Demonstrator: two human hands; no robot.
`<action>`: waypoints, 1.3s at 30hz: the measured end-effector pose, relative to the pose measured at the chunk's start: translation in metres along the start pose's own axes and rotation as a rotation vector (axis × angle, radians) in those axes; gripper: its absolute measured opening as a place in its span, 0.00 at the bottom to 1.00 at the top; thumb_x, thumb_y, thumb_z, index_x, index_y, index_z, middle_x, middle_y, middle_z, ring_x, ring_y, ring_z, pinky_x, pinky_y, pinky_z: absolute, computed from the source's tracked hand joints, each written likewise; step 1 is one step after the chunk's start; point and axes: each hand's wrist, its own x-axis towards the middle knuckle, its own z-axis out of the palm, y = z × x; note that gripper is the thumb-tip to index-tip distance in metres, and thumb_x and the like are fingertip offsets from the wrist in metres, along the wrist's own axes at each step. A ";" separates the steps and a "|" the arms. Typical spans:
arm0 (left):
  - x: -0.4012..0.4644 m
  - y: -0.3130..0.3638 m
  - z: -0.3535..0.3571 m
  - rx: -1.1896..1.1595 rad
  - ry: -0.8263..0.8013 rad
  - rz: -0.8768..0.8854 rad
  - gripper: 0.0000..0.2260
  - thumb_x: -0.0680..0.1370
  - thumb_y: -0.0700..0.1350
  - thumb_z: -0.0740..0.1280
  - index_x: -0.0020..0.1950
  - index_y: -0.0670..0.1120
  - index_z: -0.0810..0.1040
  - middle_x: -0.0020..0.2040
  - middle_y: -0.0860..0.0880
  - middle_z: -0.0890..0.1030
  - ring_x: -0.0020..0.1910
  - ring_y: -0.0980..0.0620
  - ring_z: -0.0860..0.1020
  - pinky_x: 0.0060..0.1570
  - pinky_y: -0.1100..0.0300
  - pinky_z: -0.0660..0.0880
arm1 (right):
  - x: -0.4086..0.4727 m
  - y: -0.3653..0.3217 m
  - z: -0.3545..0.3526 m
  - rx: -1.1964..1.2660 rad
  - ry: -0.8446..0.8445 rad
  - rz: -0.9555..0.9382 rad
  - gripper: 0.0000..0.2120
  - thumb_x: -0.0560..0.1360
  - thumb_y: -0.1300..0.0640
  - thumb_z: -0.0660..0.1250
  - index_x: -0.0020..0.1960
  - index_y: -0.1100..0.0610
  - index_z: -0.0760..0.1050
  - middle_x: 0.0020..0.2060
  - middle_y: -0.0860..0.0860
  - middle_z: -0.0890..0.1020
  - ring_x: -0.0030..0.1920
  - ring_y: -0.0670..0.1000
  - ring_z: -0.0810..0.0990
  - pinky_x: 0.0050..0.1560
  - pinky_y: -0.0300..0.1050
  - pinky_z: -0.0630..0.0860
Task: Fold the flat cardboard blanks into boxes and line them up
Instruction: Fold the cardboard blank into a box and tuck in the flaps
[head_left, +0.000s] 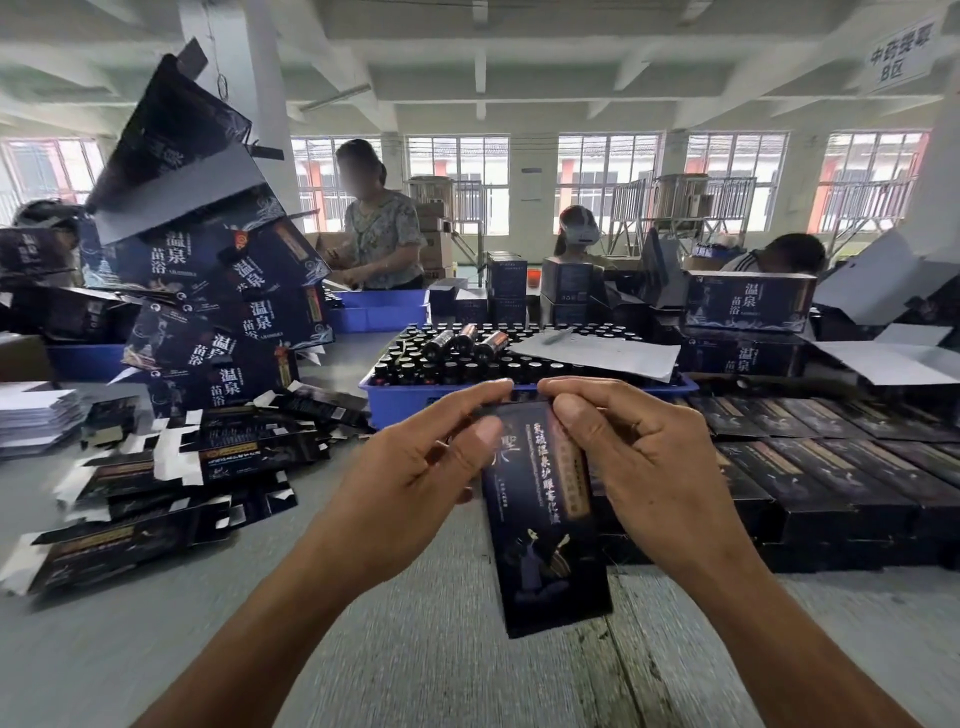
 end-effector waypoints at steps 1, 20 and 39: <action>0.000 -0.001 0.000 0.032 -0.042 -0.003 0.17 0.80 0.62 0.61 0.69 0.71 0.70 0.58 0.58 0.82 0.54 0.53 0.83 0.51 0.52 0.83 | 0.000 0.001 0.000 0.008 0.019 -0.001 0.09 0.77 0.49 0.66 0.54 0.46 0.83 0.47 0.38 0.85 0.49 0.39 0.84 0.43 0.29 0.77; 0.008 0.002 -0.032 -0.155 0.446 -0.031 0.10 0.81 0.48 0.63 0.55 0.61 0.80 0.49 0.54 0.84 0.47 0.56 0.83 0.40 0.58 0.83 | -0.001 0.006 0.001 -0.206 -0.083 0.090 0.17 0.78 0.43 0.66 0.66 0.34 0.72 0.58 0.31 0.79 0.53 0.31 0.78 0.44 0.30 0.76; 0.015 -0.047 -0.051 0.086 0.139 -0.531 0.12 0.83 0.47 0.65 0.67 0.54 0.72 0.51 0.45 0.82 0.41 0.49 0.86 0.31 0.59 0.80 | -0.038 0.070 0.058 -0.863 -0.406 -0.168 0.12 0.83 0.53 0.62 0.63 0.49 0.79 0.55 0.45 0.84 0.50 0.49 0.83 0.49 0.49 0.80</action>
